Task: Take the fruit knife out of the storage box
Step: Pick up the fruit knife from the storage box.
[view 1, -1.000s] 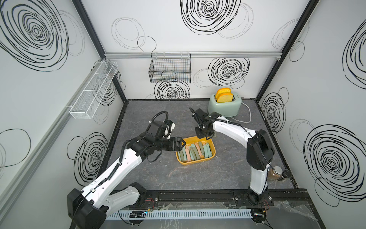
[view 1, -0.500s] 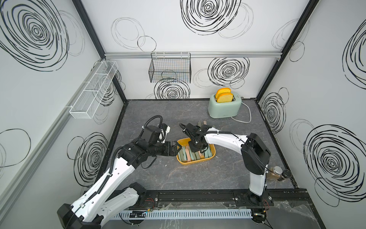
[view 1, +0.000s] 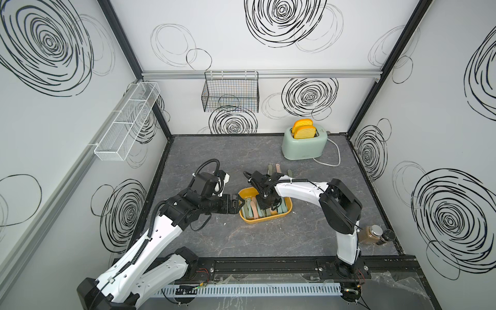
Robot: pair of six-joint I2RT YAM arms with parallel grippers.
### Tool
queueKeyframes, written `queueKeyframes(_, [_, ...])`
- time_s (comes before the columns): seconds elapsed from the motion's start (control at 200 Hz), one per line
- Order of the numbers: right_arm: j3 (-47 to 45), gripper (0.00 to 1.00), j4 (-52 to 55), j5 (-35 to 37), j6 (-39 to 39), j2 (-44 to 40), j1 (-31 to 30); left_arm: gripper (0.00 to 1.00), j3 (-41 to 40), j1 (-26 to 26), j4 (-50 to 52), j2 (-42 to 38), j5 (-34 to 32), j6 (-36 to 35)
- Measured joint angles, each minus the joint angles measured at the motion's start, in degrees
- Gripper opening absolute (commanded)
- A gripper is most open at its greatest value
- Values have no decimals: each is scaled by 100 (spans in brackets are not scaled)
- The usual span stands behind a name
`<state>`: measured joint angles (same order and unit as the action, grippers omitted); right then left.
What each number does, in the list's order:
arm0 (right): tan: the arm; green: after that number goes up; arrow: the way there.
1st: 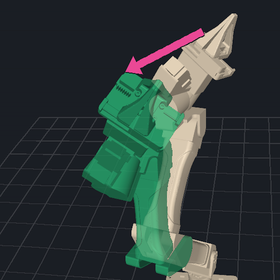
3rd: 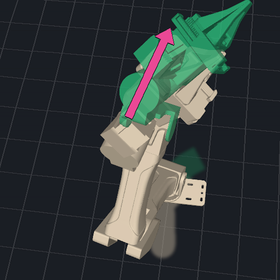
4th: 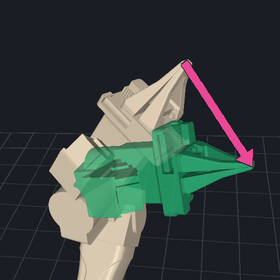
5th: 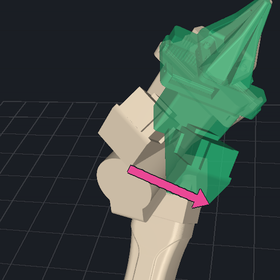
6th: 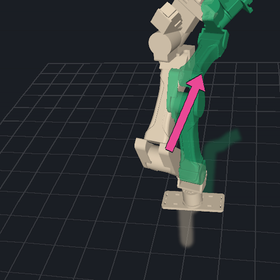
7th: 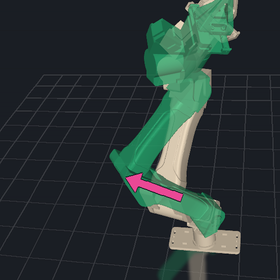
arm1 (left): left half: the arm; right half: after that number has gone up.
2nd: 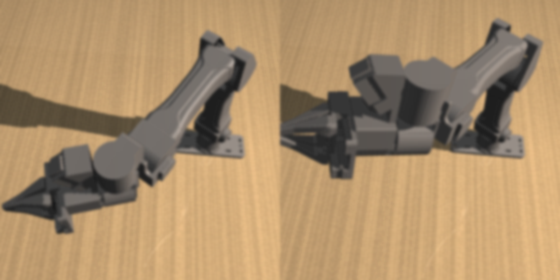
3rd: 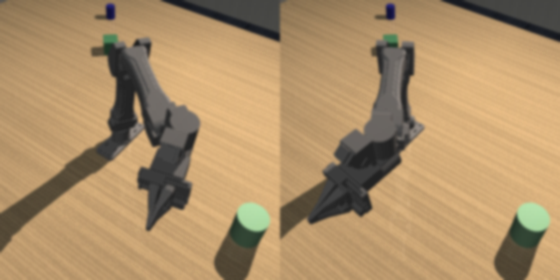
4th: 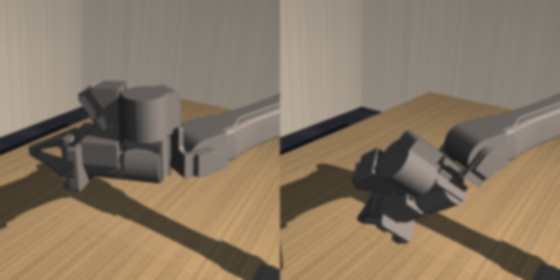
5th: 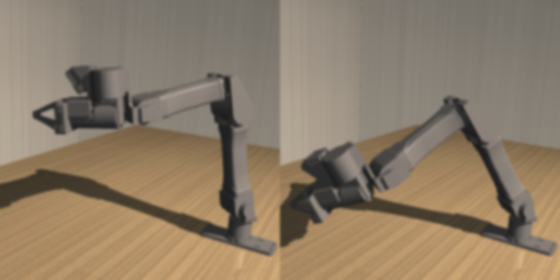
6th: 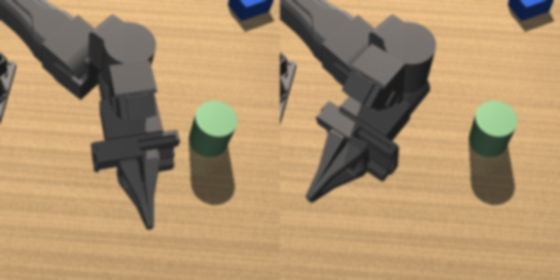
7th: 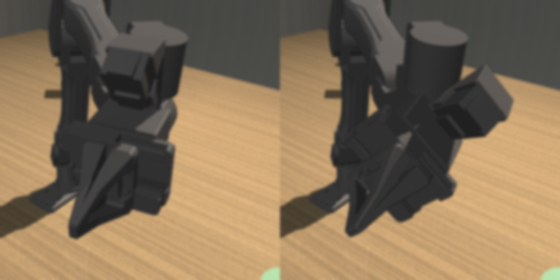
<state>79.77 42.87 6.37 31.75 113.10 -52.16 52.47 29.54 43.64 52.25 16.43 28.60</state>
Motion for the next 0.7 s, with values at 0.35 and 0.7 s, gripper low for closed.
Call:
queueKeyframes(0.35, [-15, 26, -42, 17, 0, 0, -28, 98, -63, 0, -2, -59, 0, 20])
queueKeyframes(0.7, [413, 26, 199, 181, -26, -11, 2, 98, -44, -22, -4, 4, 4, 35])
